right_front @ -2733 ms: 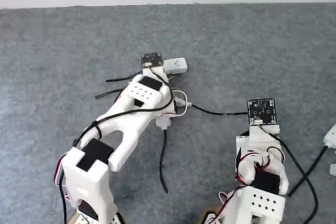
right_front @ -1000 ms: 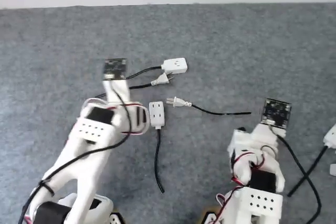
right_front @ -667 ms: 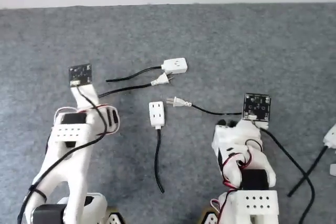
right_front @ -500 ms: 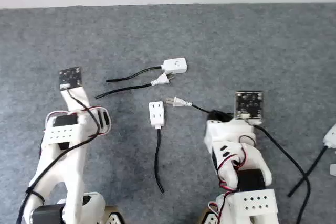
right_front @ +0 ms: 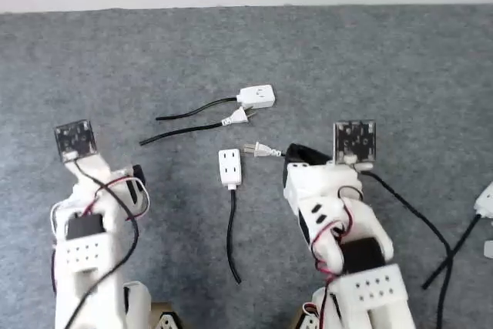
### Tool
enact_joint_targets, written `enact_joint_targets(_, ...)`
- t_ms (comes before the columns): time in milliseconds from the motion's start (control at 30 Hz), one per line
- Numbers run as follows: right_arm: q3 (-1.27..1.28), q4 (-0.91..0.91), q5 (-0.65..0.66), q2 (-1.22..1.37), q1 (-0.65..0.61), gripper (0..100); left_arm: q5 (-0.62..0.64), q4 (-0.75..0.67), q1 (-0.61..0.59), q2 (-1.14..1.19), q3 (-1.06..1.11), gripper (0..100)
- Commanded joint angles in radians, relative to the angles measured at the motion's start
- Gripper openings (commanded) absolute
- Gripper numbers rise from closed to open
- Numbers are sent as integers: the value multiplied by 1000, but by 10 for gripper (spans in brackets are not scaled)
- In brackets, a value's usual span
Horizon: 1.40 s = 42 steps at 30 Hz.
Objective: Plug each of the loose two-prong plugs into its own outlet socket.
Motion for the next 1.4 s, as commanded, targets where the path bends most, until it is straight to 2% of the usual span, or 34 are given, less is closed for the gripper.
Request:
enact_joint_targets(0, -146, 8, -5, 179, -2, 8, -21, 17, -14, -138, 25, 195)
enact_joint_targets(200, -310, 4, -8, 512, -4, 9, -117, 71, -20, -183, 65, 194)
enact_joint_targets(367, -466, 4, -12, 799, -4, 9, -146, 69, -91, -181, 79, 194)
enact_joint_targets(567, -600, 7, -6, 1059, -59, 9, -164, 0, -110, -181, 120, 194)
enact_joint_targets(767, -730, 8, -6, 1214, -101, 9, -164, -3, -110, -181, 122, 194)
enact_joint_targets(1100, -925, 15, -5, 1408, -42, 9, -164, -3, -109, -181, 122, 194)
enact_joint_targets(1367, -973, 16, -3, 1442, -35, 9, -164, -3, -109, -181, 124, 195)
